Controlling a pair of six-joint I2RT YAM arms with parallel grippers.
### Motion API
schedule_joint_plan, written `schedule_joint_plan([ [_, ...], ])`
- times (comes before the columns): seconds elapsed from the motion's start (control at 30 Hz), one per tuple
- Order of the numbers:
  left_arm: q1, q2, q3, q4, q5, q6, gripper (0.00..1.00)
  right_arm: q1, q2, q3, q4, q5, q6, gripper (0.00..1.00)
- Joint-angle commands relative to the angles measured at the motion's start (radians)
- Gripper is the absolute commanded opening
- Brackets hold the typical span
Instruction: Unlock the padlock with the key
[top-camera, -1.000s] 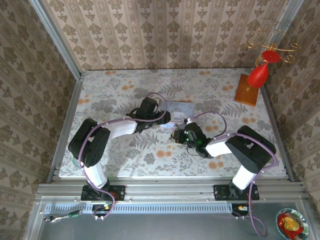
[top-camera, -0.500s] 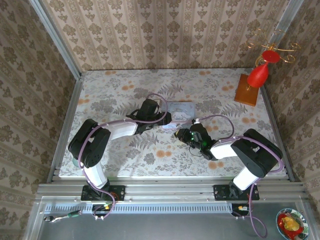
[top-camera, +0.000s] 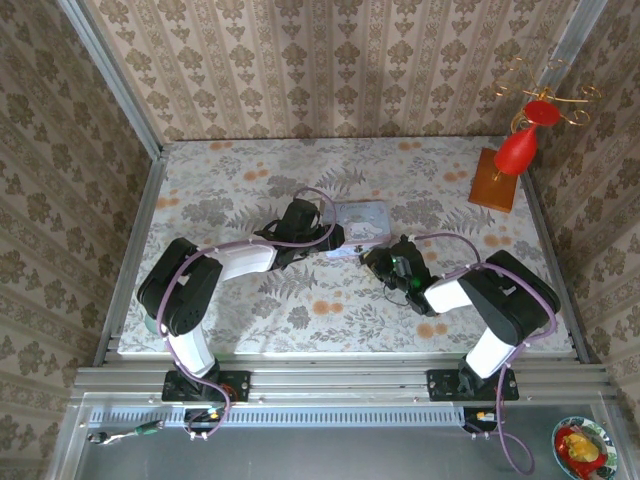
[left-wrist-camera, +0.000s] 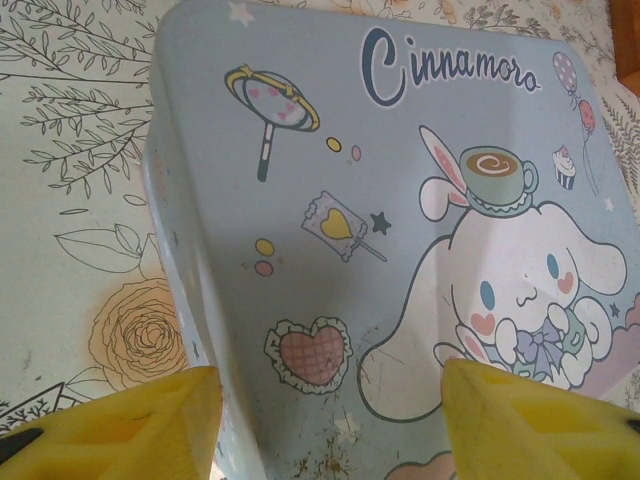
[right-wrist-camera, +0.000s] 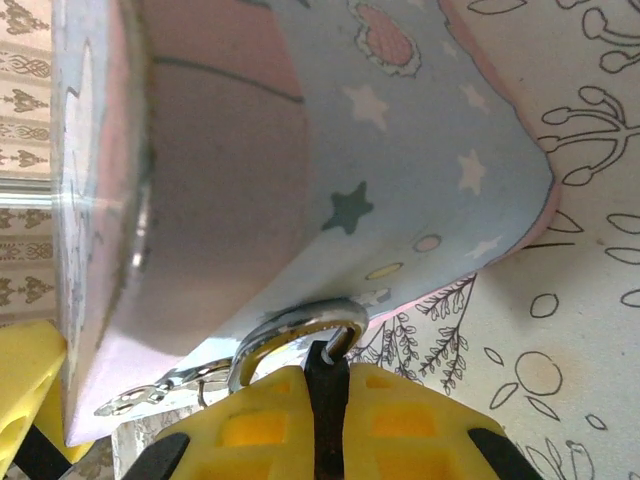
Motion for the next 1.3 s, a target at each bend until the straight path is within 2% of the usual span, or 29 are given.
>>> schedule_joint_plan([
  [0.0,0.006,-0.01,0.009,-0.11,0.003,0.02,0.61,-0.012,-0.09,-0.002,-0.093,0.009,-0.065,0.0],
  [0.1,0.011,-0.056,0.028,-0.159,0.009,0.053,0.64,-0.021,-0.182,0.014,-0.27,-0.007,-0.173,0.02],
  [0.2,0.027,-0.149,0.01,-0.201,-0.04,0.077,0.68,-0.025,-0.269,0.024,-0.434,-0.015,-0.316,0.02],
  [0.33,0.058,-0.309,-0.074,-0.239,-0.124,0.136,0.74,-0.025,-0.396,0.071,-0.717,-0.016,-0.508,0.03],
  [0.57,0.13,-0.583,-0.285,-0.295,-0.282,0.261,0.81,-0.026,-0.469,0.14,-1.003,-0.065,-0.687,0.03],
  [0.77,0.232,-0.775,-0.427,-0.306,-0.299,0.316,0.83,-0.026,-0.474,0.162,-1.114,-0.056,-0.746,0.03],
  [1.0,0.295,-0.889,-0.492,-0.288,-0.322,0.349,0.85,-0.026,-0.417,0.194,-1.177,-0.055,-0.758,0.04],
  [1.1,0.3,-0.904,-0.497,-0.293,-0.352,0.366,0.87,-0.026,-0.393,0.204,-1.196,-0.057,-0.754,0.08],
  [1.27,0.307,-0.914,-0.518,-0.264,-0.422,0.376,0.91,-0.028,-0.368,0.225,-1.238,-0.017,-0.759,0.21],
])
